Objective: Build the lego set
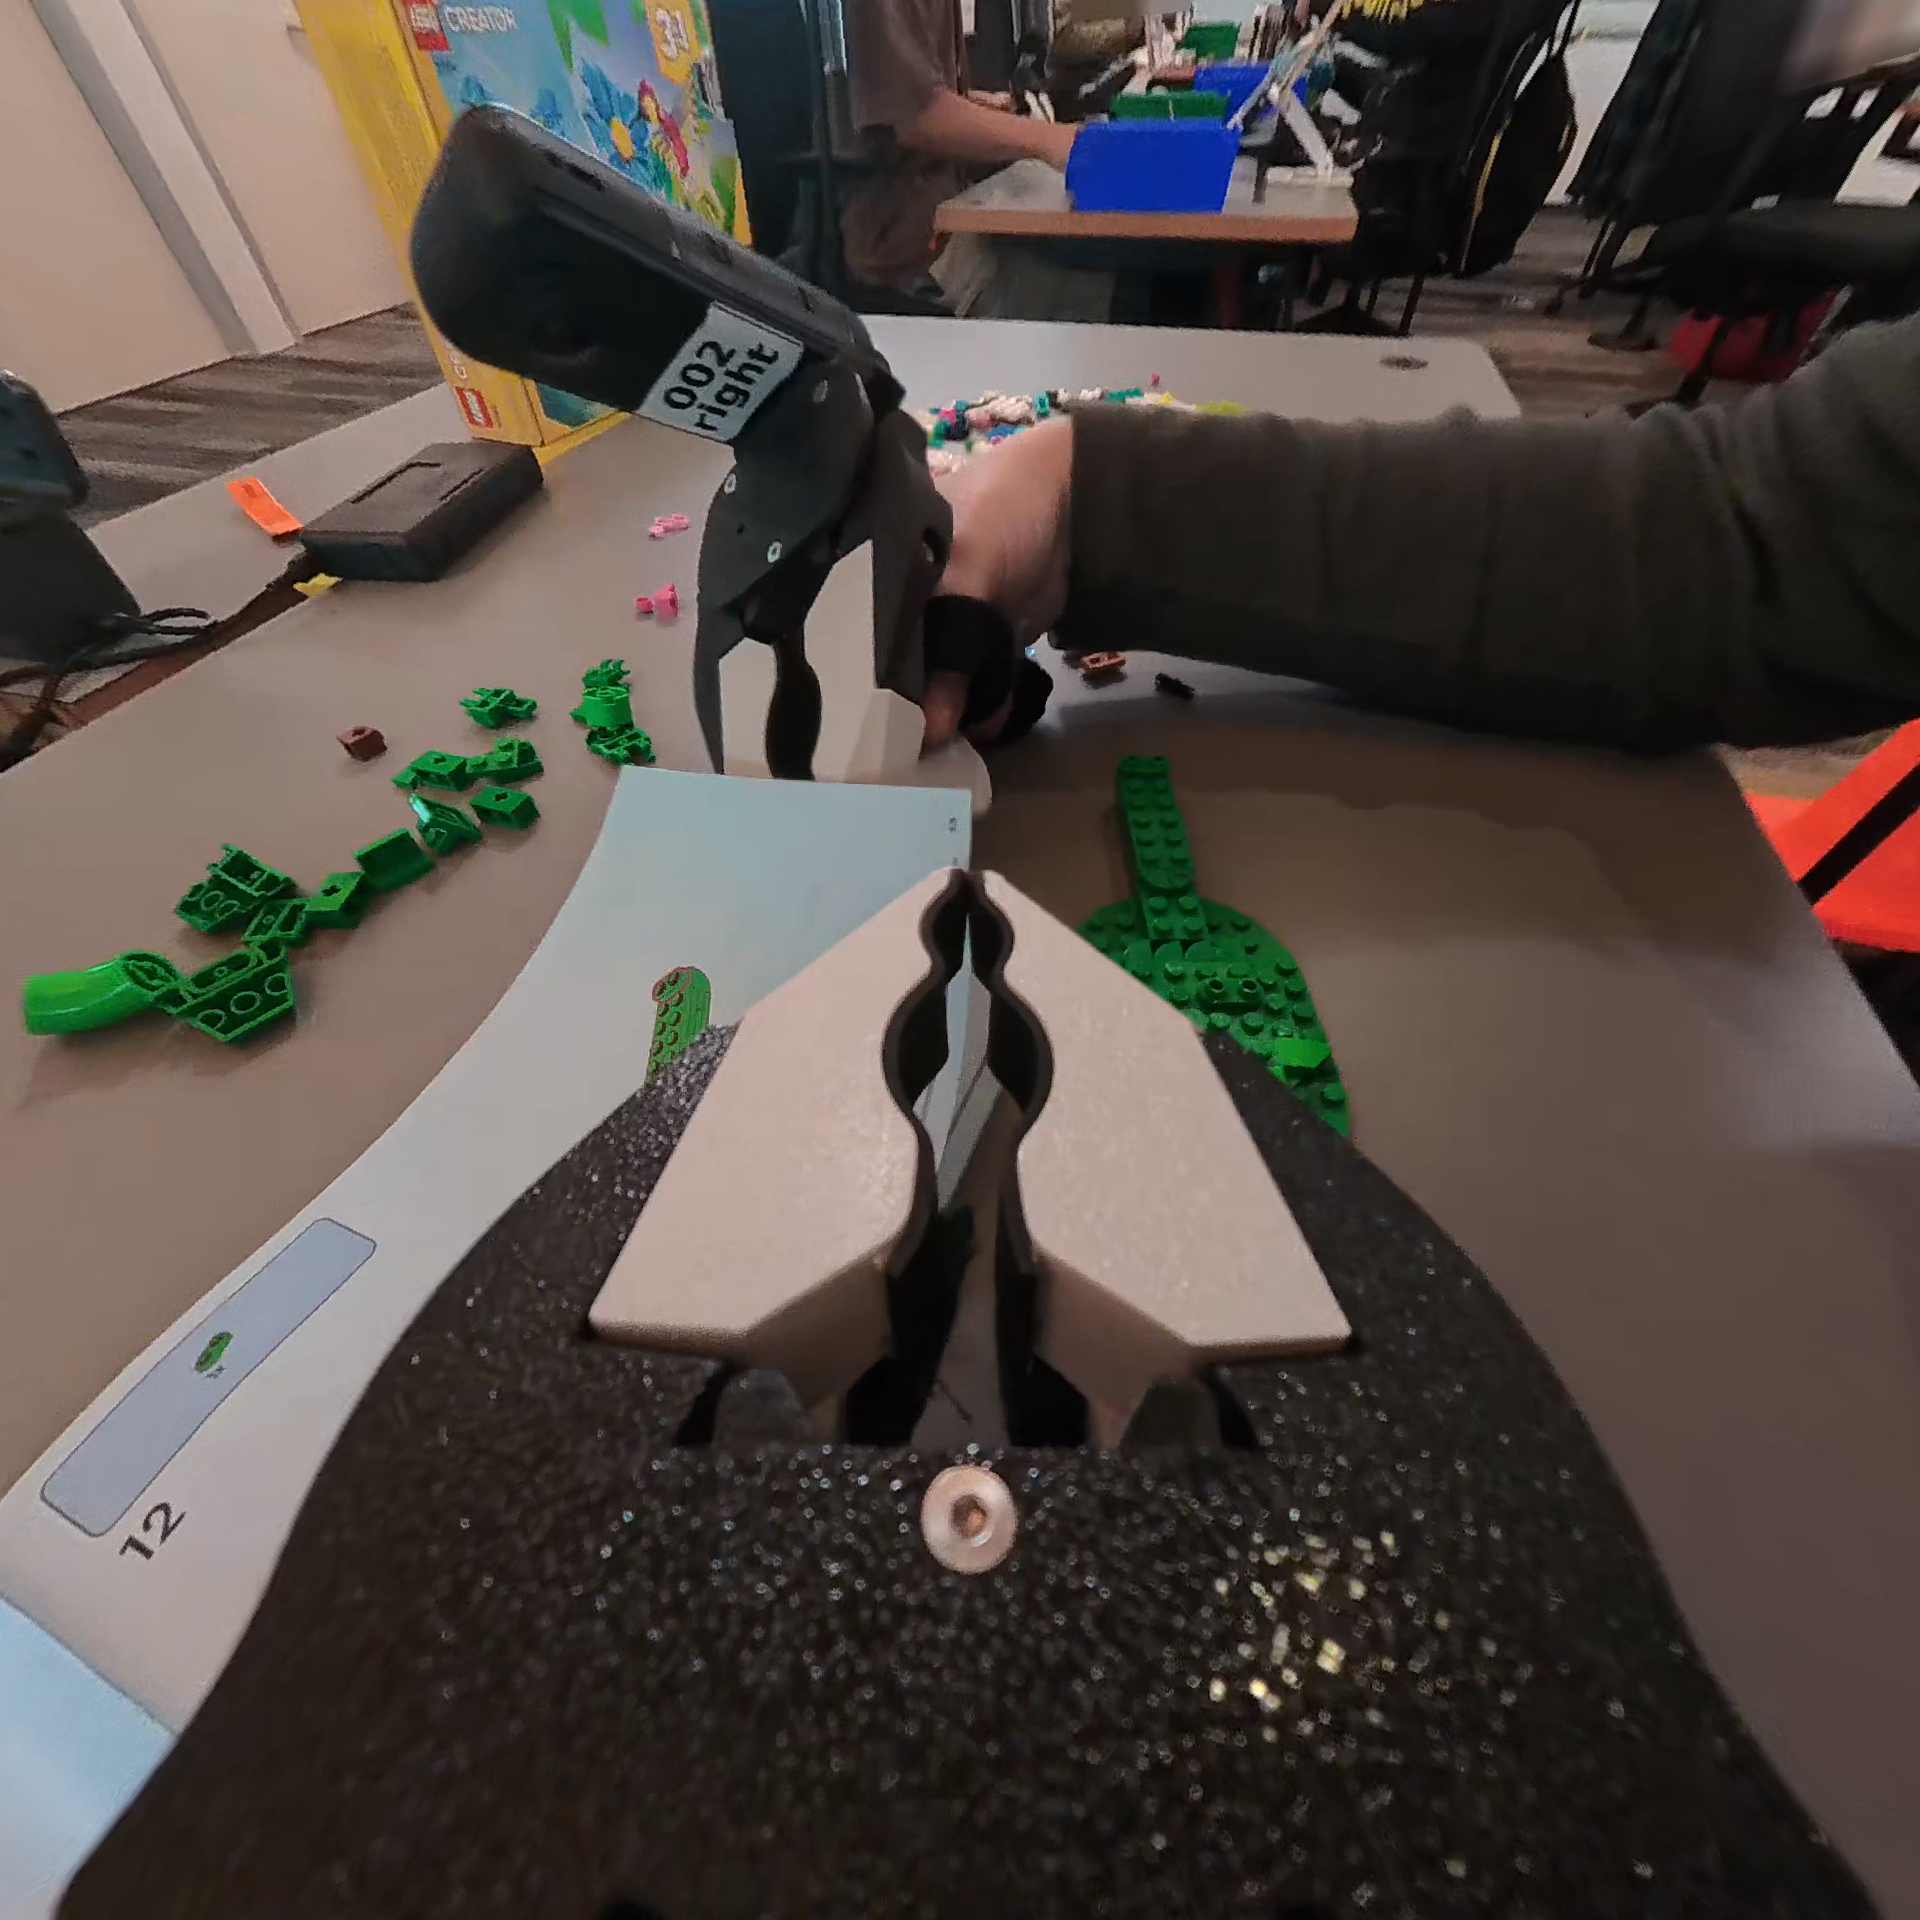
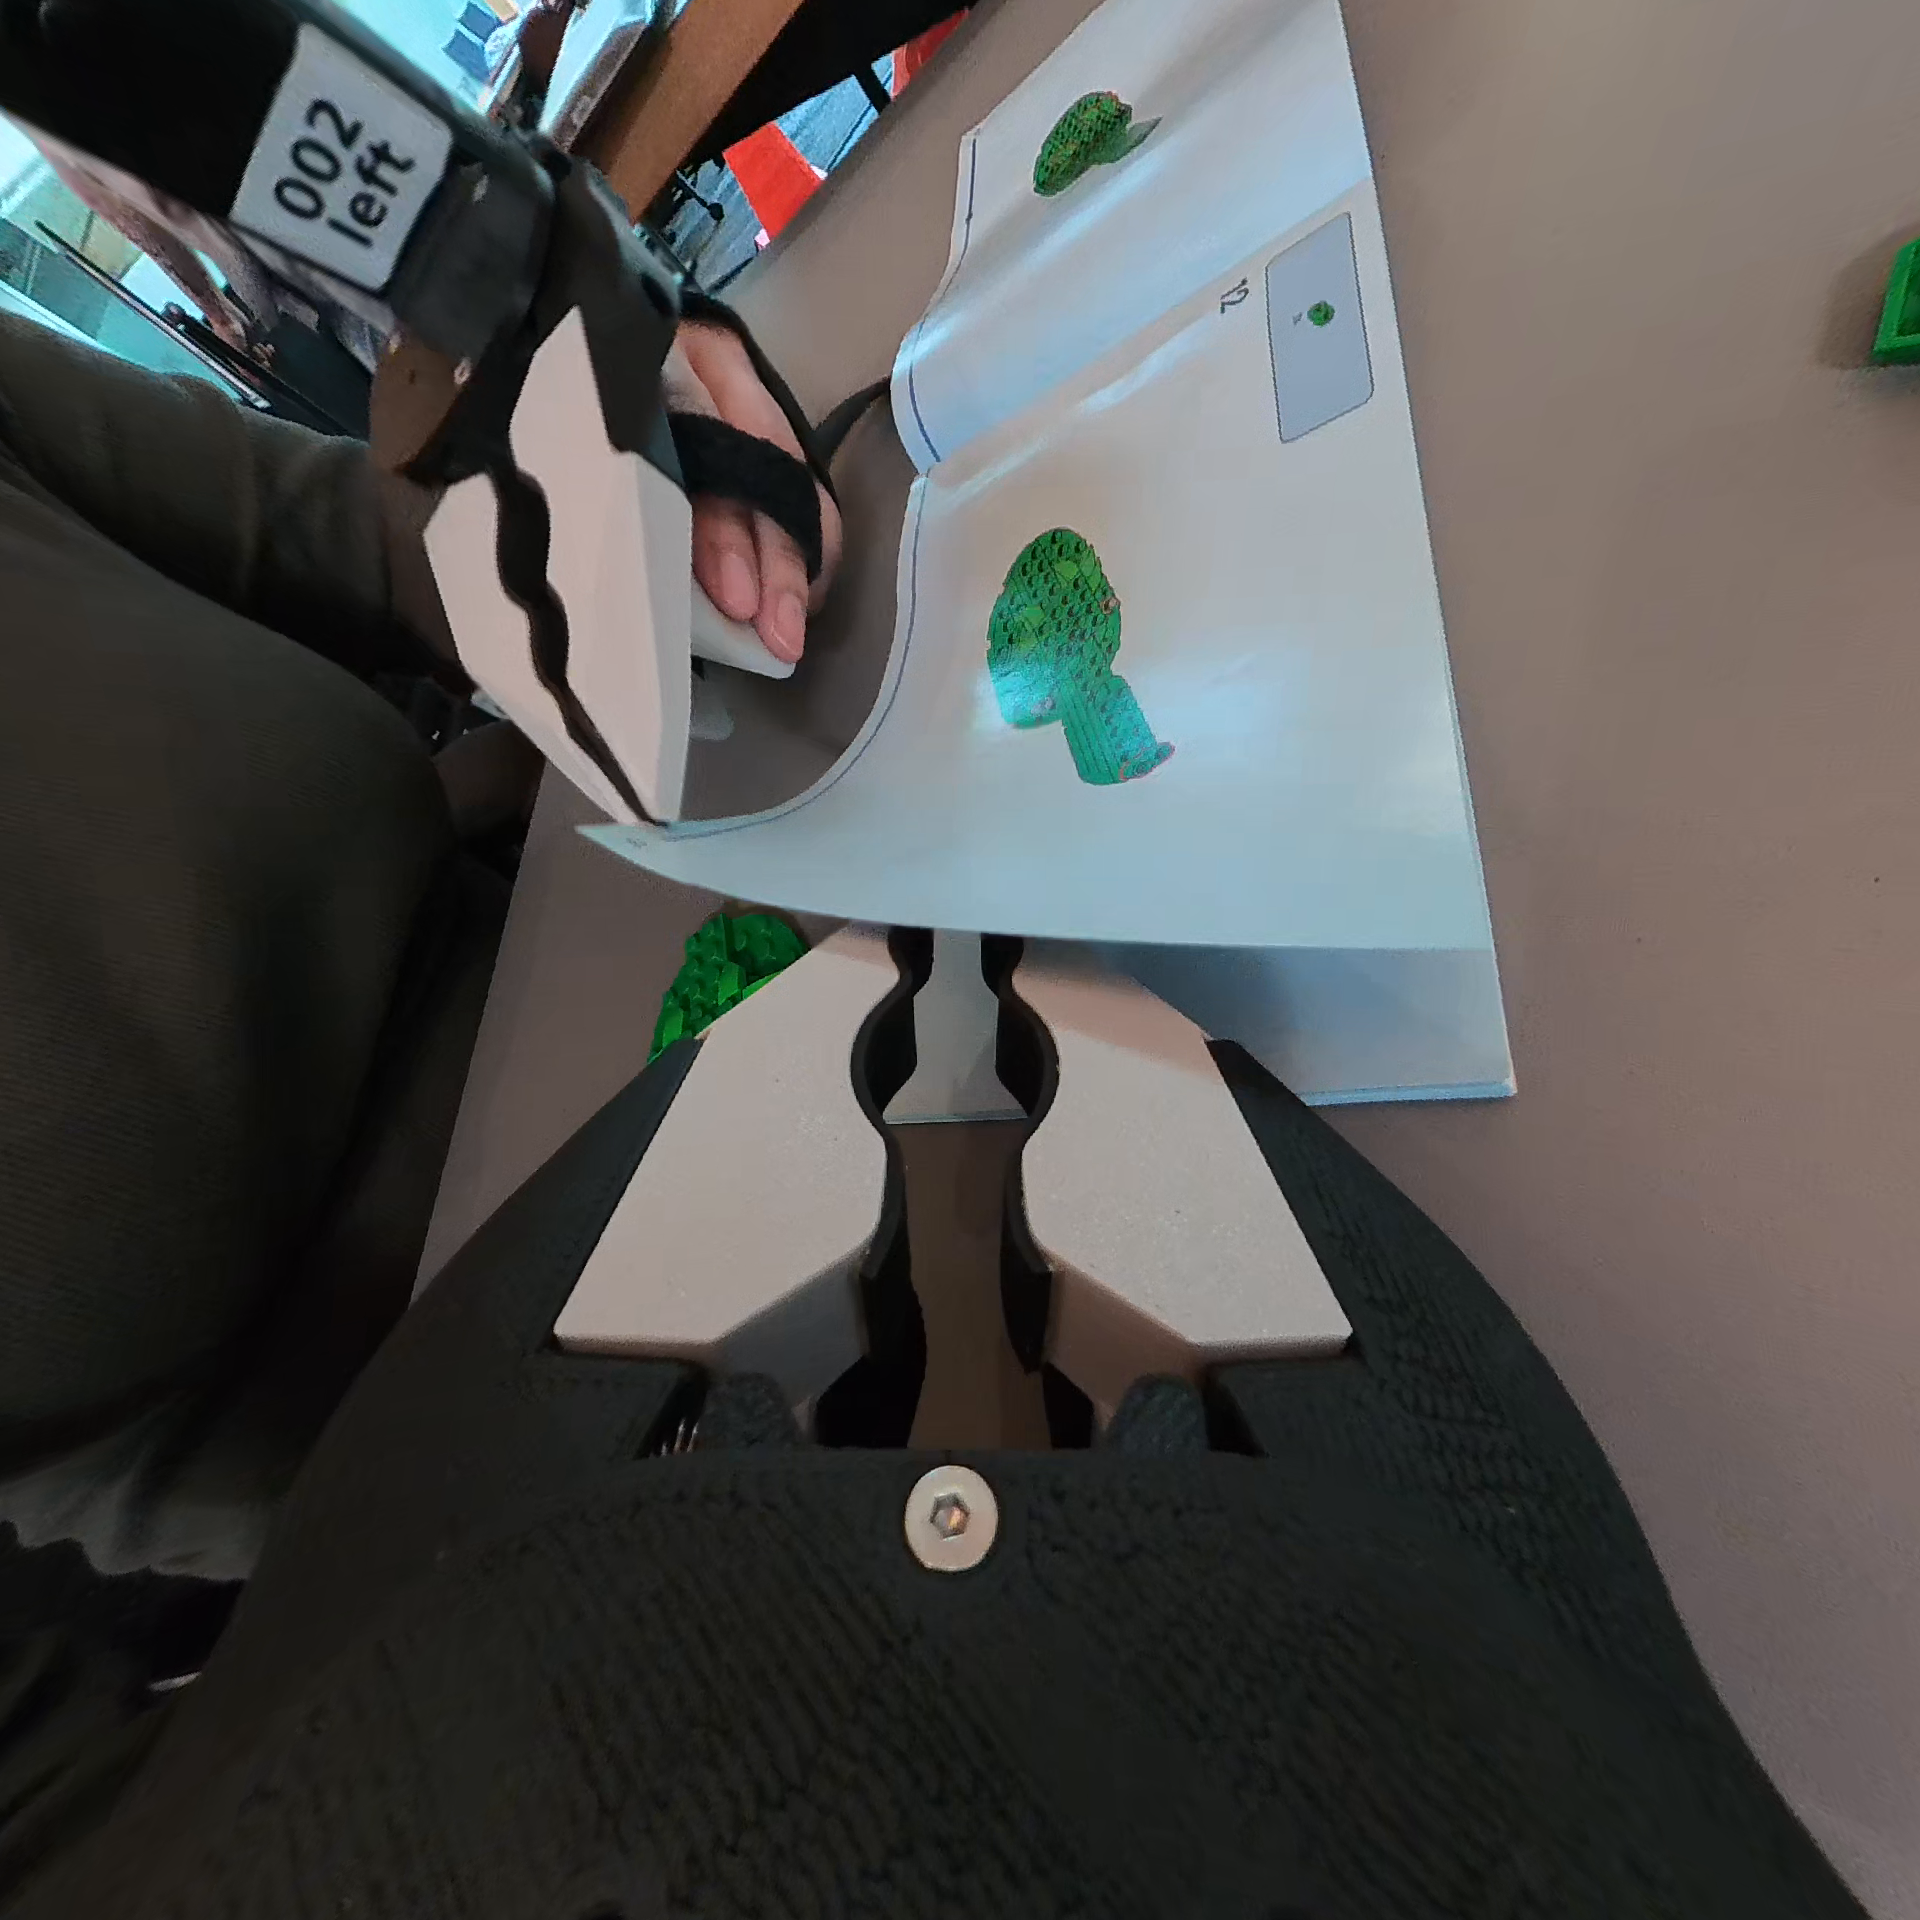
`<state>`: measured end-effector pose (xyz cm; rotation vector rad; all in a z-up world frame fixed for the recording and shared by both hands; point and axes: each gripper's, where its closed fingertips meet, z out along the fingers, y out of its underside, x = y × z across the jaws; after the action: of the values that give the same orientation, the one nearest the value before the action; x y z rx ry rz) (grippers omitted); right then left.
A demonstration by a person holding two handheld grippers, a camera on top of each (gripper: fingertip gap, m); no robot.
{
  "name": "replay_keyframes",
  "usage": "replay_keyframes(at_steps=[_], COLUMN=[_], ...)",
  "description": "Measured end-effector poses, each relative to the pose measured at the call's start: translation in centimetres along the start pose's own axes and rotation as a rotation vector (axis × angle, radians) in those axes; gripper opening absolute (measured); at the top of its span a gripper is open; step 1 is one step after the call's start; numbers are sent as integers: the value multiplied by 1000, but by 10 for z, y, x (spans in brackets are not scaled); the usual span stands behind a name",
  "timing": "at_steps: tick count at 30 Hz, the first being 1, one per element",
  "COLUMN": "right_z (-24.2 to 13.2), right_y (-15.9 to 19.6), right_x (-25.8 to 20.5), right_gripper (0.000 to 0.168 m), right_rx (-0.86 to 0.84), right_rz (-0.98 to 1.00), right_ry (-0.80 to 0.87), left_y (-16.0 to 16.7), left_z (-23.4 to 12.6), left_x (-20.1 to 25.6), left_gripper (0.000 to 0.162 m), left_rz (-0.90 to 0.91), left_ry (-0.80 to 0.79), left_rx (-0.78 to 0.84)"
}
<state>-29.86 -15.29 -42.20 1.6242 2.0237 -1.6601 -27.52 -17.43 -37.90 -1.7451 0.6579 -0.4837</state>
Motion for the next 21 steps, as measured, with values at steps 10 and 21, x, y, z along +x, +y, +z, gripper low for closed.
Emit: replay_keyframes(at_steps=[10,21], right_z=[-18,-6], right_y=[-49,-63], right_x=[-14,-48], right_gripper=[27,42], right_rx=[232,-35], right_rz=[-312,-1050], right_ry=[117,540], left_y=[-39,-30], left_z=[-44,-50], left_x=[-31,-14], left_gripper=[0,0], left_rz=[-370,-192], left_ry=[112,171], left_rx=[378,224])
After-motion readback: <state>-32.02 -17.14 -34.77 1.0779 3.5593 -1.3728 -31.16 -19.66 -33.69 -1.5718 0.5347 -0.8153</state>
